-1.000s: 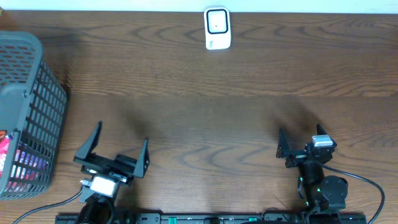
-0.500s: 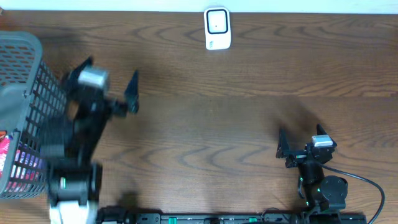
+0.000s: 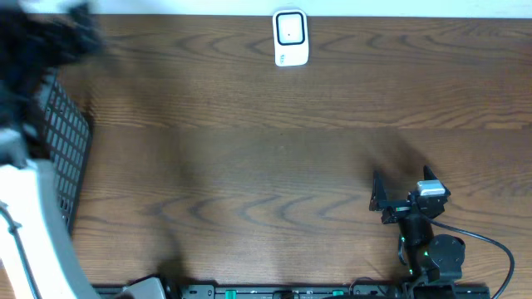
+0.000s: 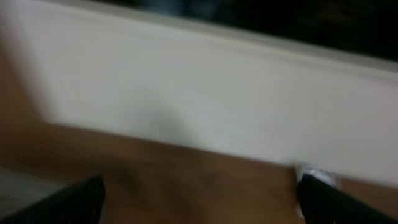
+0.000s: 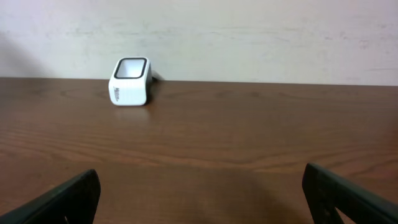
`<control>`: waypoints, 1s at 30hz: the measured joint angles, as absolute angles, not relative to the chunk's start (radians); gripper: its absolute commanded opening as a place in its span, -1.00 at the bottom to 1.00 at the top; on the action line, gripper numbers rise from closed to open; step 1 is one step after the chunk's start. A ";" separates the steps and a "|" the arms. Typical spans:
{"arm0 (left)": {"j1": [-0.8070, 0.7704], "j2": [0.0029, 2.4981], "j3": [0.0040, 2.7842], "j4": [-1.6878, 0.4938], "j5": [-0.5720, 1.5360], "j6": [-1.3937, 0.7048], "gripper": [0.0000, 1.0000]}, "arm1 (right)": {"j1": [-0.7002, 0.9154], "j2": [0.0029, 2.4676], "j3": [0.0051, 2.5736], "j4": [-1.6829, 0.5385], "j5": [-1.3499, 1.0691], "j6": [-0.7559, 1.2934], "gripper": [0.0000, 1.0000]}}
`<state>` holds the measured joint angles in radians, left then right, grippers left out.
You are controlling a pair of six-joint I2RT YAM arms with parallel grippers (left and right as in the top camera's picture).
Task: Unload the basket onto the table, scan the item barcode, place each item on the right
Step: 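Reach the left gripper into the grey basket toward the purple-pink pack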
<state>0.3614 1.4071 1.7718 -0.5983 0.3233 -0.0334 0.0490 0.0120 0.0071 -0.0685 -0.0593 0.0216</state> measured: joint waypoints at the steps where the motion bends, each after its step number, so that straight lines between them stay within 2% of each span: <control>1: 0.391 1.435 1.818 -0.631 0.299 -0.038 0.95 | 0.049 0.012 0.007 -0.068 -0.059 0.022 0.98; 8: 0.497 1.555 1.876 -0.727 0.202 -0.051 0.96 | 0.049 0.012 0.007 -0.068 -0.059 0.022 0.98; 13: 0.595 1.602 1.874 -0.782 -0.059 -0.269 0.95 | 0.049 0.012 0.007 -0.068 -0.059 0.022 0.99; 16: 0.675 1.604 1.874 -0.785 -0.142 -0.391 0.96 | 0.049 0.012 0.007 -0.068 -0.059 0.022 0.99; 20: 0.748 1.602 1.874 -0.862 -0.165 -0.476 0.96 | 0.049 0.012 0.007 -0.068 -0.059 0.022 0.99; 30: 0.765 1.682 1.760 -1.026 -0.248 -0.666 0.96 | 0.049 0.012 0.007 -0.068 -0.059 0.022 0.99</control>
